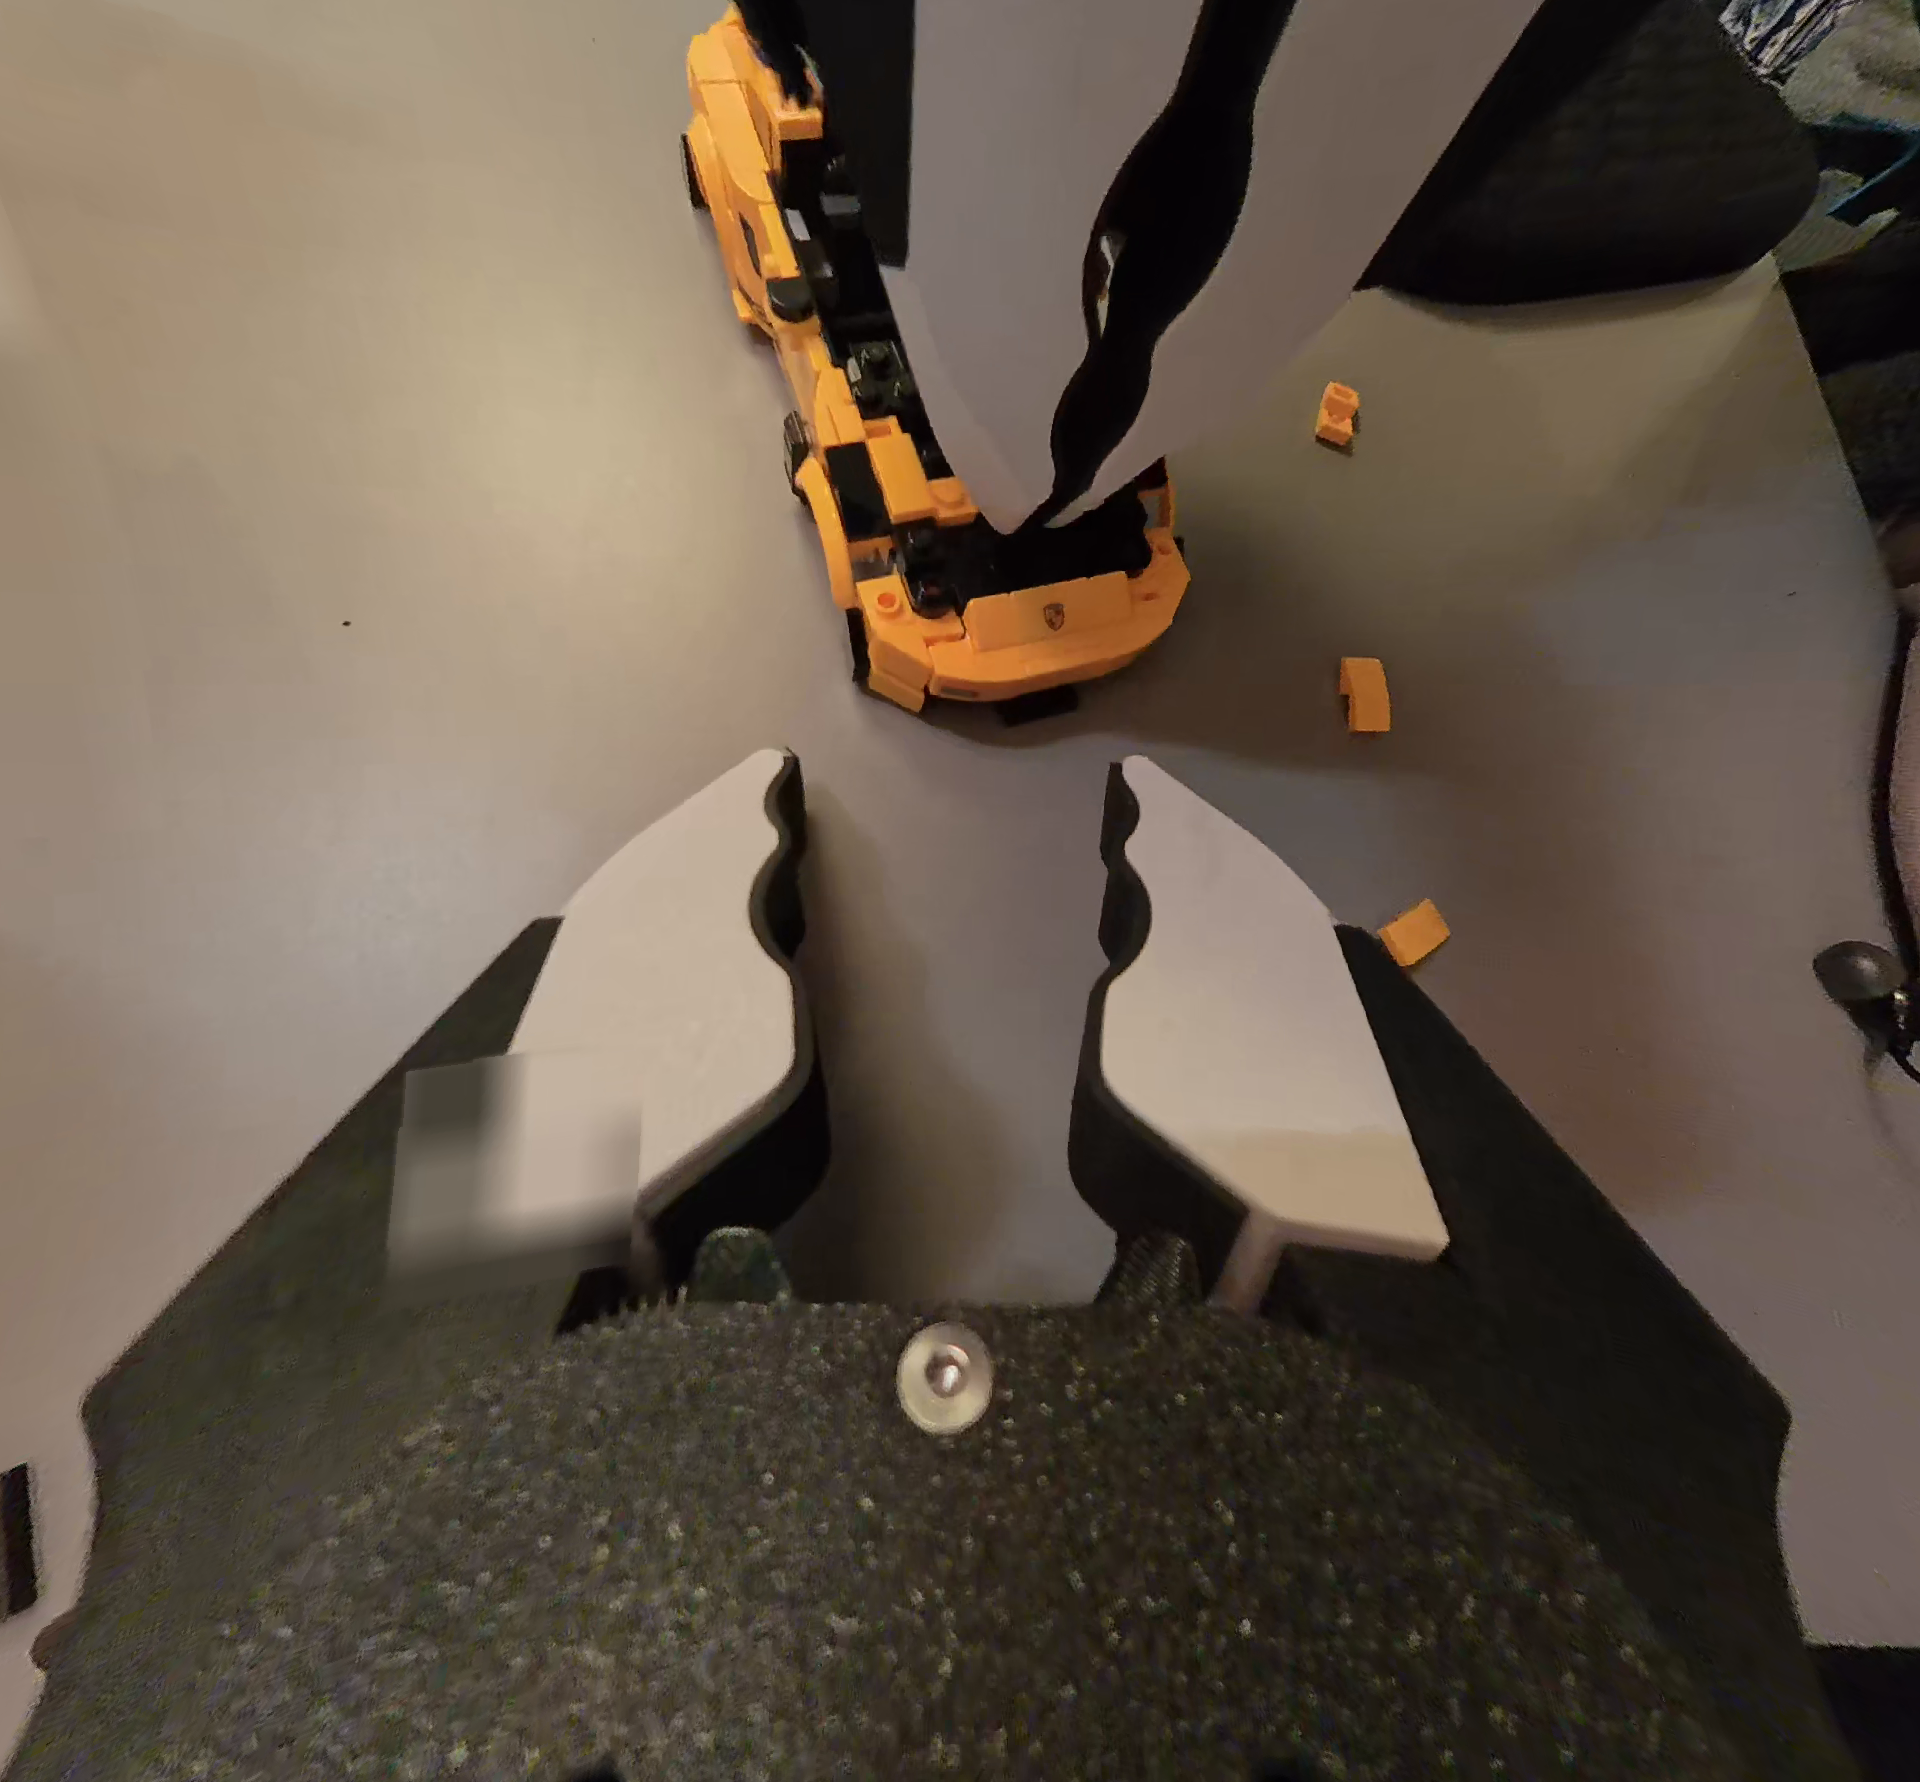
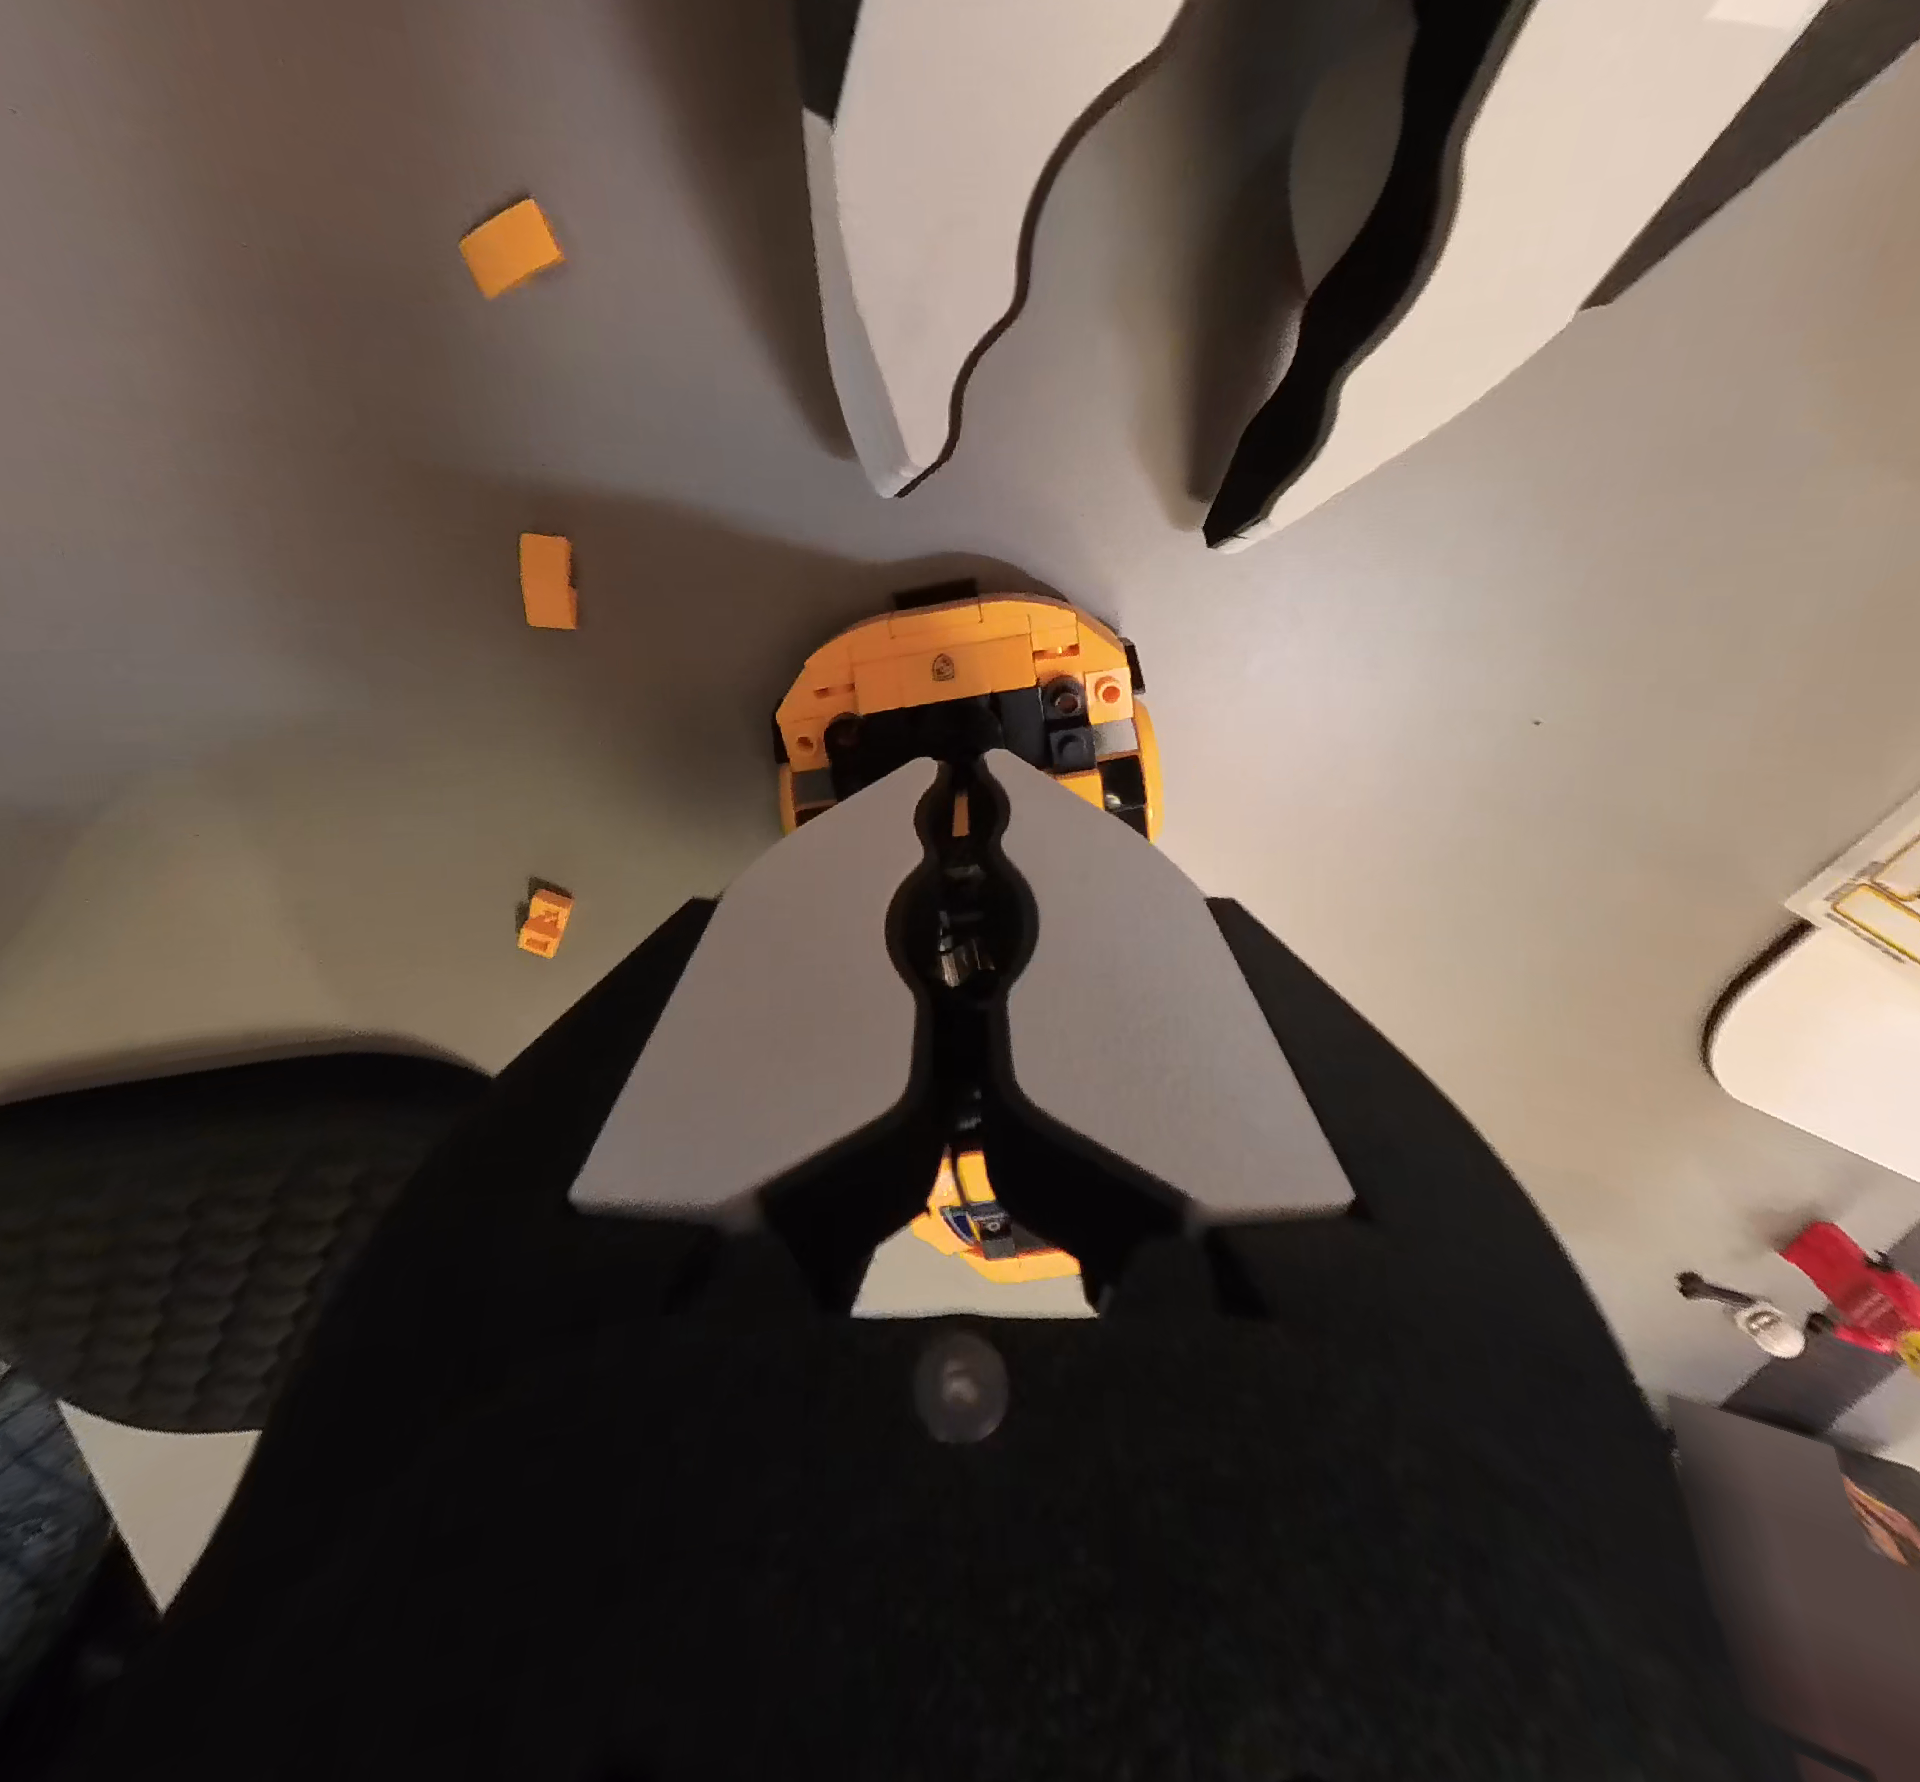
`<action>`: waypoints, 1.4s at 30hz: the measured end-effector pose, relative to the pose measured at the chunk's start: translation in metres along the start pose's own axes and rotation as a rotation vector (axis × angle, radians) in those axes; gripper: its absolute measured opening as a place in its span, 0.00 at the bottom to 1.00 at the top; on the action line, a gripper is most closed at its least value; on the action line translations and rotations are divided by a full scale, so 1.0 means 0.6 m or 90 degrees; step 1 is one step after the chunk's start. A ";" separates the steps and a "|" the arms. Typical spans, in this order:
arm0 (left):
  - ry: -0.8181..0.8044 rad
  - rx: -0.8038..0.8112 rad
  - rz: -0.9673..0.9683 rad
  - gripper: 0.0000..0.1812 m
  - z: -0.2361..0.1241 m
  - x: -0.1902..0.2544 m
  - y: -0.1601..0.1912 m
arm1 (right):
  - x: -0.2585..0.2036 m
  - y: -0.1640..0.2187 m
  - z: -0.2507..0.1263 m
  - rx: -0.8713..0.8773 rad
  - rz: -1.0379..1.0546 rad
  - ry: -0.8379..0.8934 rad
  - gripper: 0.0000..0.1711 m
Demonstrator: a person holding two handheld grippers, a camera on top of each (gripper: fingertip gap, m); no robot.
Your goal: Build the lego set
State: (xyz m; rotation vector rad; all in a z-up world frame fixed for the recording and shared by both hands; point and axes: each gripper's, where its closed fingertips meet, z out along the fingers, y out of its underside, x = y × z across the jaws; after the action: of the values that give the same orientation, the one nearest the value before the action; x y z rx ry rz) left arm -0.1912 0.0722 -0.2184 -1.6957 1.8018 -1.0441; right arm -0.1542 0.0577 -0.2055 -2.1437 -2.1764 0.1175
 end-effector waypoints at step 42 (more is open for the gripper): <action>0.159 -0.084 0.292 0.24 0.058 0.078 -0.012 | -0.129 0.055 0.013 0.324 0.602 0.243 0.36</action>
State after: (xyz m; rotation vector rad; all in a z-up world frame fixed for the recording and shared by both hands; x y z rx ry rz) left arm -0.1670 0.0193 -0.2261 -1.1655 2.3194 -0.9794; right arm -0.1210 -0.0191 -0.2175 -2.3829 -0.7072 0.2531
